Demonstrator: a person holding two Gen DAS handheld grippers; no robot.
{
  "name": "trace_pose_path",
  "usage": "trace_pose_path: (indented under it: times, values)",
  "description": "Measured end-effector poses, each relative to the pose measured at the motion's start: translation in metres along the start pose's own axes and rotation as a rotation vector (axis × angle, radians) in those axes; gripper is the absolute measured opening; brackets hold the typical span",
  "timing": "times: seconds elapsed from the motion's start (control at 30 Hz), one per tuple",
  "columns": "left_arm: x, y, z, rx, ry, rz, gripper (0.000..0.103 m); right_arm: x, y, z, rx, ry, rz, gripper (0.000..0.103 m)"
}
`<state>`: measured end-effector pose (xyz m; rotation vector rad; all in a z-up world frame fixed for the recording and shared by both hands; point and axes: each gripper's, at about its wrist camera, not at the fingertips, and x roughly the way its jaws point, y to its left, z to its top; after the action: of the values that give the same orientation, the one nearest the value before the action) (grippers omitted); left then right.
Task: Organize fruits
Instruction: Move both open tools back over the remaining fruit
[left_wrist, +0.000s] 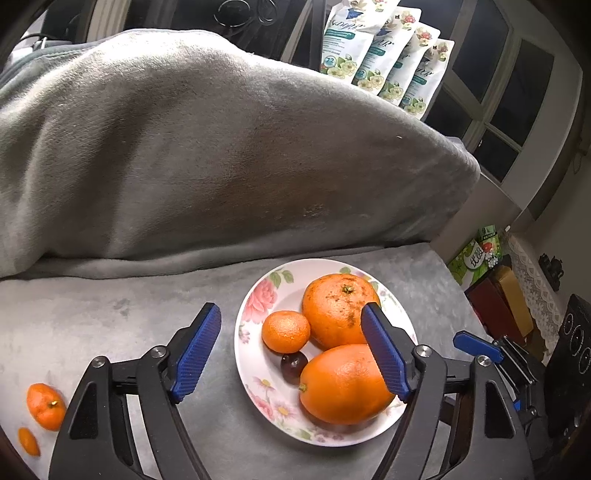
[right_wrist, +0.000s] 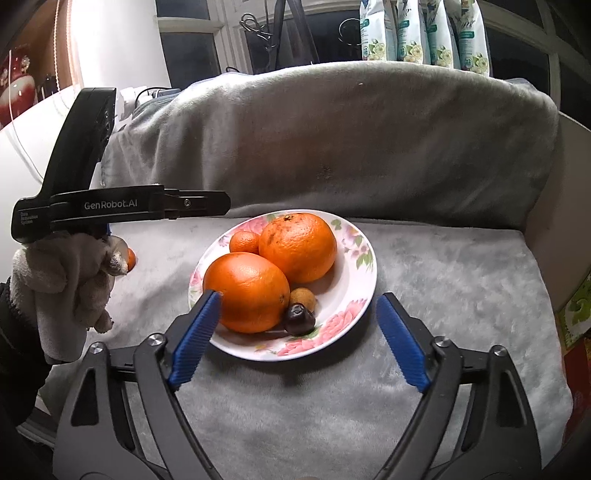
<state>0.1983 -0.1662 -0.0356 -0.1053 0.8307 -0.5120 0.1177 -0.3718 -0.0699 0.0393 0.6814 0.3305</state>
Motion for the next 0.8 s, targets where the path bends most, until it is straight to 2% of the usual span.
trace_pose_path:
  times: [0.5,0.8]
  values:
    - [-0.023,-0.016,0.001,0.045,-0.065,0.027,0.079,-0.010,0.006,0.000,-0.016,-0.001,-0.024,0.089]
    - [-0.047,-0.022,-0.003,0.055,-0.106,0.012,0.079,-0.022,0.010,0.000,-0.008,-0.018,-0.037,0.089]
